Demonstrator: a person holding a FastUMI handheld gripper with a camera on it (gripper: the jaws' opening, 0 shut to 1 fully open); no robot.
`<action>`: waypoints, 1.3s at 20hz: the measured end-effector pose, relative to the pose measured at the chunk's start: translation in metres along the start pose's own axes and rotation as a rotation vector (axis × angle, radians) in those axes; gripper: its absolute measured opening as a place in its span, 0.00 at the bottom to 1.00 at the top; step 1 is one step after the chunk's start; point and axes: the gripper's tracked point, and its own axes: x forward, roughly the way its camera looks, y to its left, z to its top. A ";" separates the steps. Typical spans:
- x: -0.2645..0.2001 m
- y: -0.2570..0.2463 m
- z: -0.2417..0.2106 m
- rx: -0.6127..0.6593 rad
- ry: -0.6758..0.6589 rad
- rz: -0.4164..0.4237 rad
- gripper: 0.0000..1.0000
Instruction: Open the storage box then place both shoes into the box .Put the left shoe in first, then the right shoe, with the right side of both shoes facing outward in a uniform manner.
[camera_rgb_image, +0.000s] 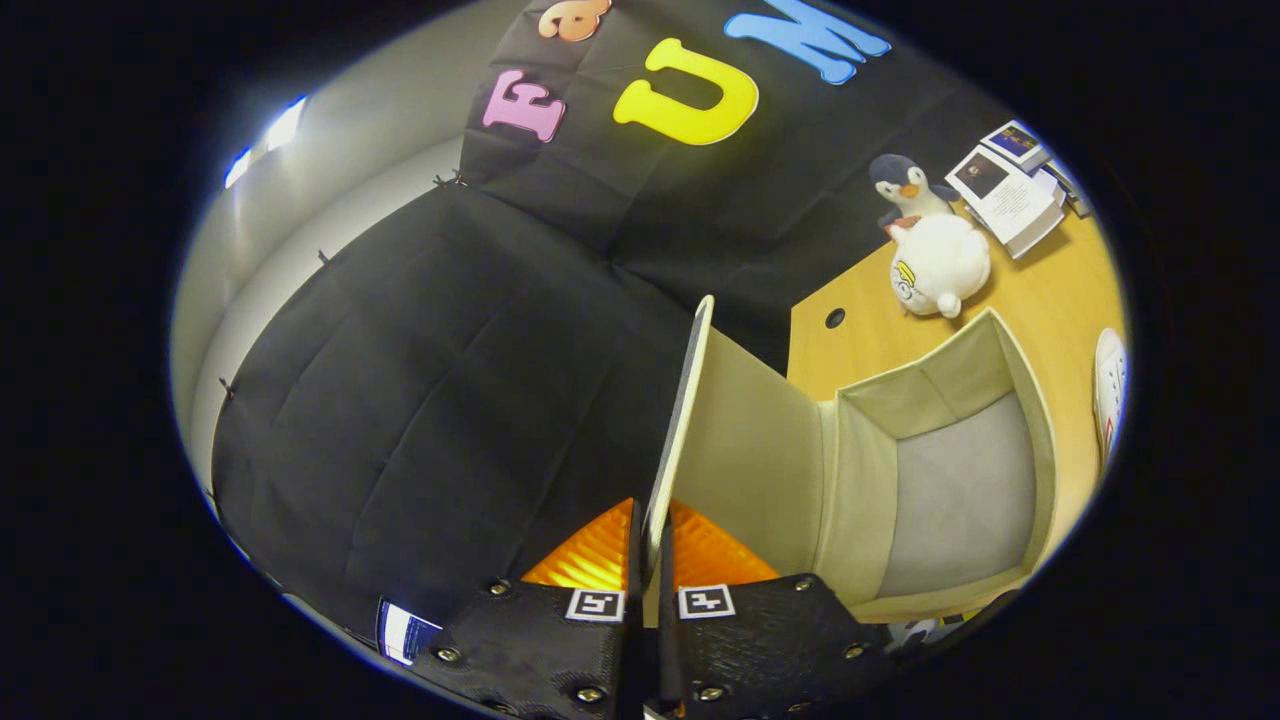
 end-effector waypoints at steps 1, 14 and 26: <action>0.005 0.006 -0.005 -0.031 0.005 0.003 0.09; -0.017 -0.018 0.029 -0.413 -0.071 -0.129 0.97; -0.113 -0.115 0.102 -0.561 -0.189 -0.418 0.97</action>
